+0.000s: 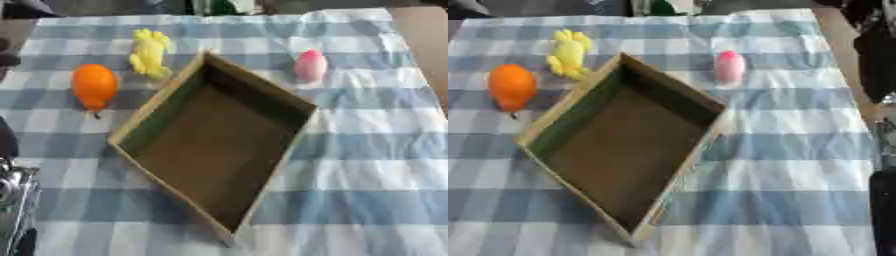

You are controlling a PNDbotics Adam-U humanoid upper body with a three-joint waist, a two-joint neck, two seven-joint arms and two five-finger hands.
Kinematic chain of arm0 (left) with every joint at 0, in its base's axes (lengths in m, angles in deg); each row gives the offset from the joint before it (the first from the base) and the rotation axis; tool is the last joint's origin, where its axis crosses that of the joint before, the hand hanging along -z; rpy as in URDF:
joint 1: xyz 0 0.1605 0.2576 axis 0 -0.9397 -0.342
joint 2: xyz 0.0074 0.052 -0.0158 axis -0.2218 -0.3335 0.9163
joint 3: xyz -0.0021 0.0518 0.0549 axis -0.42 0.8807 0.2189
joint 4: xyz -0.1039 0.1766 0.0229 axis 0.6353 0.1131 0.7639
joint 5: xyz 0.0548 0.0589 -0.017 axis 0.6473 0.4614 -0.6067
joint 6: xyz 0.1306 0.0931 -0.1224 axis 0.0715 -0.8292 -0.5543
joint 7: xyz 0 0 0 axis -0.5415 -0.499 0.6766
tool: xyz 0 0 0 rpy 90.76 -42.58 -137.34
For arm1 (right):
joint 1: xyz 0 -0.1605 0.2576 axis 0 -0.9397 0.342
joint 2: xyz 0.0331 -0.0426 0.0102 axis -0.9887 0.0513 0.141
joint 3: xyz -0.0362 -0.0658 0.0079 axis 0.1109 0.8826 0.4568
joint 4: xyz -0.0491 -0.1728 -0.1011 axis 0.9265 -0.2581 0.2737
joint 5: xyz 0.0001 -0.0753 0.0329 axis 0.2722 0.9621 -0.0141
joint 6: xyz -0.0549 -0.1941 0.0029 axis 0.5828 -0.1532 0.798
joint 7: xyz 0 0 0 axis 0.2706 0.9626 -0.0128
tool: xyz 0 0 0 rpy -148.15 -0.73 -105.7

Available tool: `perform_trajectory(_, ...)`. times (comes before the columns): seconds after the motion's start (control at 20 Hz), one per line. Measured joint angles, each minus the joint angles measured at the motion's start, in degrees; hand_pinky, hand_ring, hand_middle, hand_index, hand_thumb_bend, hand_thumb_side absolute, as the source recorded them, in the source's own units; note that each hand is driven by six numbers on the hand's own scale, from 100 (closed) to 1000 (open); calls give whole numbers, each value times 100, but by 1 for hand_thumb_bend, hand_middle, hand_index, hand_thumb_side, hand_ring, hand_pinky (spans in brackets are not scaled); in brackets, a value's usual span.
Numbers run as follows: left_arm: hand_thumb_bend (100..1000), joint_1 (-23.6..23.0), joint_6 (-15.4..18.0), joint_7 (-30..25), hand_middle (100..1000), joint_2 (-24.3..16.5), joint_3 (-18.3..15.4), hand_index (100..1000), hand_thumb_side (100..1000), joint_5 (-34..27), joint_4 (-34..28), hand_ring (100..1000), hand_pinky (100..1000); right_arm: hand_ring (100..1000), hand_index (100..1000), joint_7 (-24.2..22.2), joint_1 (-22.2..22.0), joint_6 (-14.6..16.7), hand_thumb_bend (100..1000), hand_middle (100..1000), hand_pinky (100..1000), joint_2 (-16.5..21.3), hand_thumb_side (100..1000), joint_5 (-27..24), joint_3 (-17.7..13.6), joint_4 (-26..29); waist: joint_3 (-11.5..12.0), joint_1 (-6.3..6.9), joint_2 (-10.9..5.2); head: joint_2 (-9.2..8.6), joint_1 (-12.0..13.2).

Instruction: Pick up objects on the table and place them in the box.

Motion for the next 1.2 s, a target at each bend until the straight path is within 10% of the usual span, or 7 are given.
perform_trajectory(0.7, 100, -1, -28, -194, 586, 0, 1, 819, 734, 0, 0, 590, 525, 687, 789, -81, 344, 105, 100, 557, 777, 181, 670, 128, 57, -121, 9, -10, 7, -31, -6)
perform_trajectory(1.2, 100, -33, -40, -238, 586, 0, 24, 819, 733, -19, 0, 590, 525, 760, 818, -604, 1911, 973, 100, 666, 795, 982, 788, 1977, 672, -1526, 91, -34, -55, 20, -114)
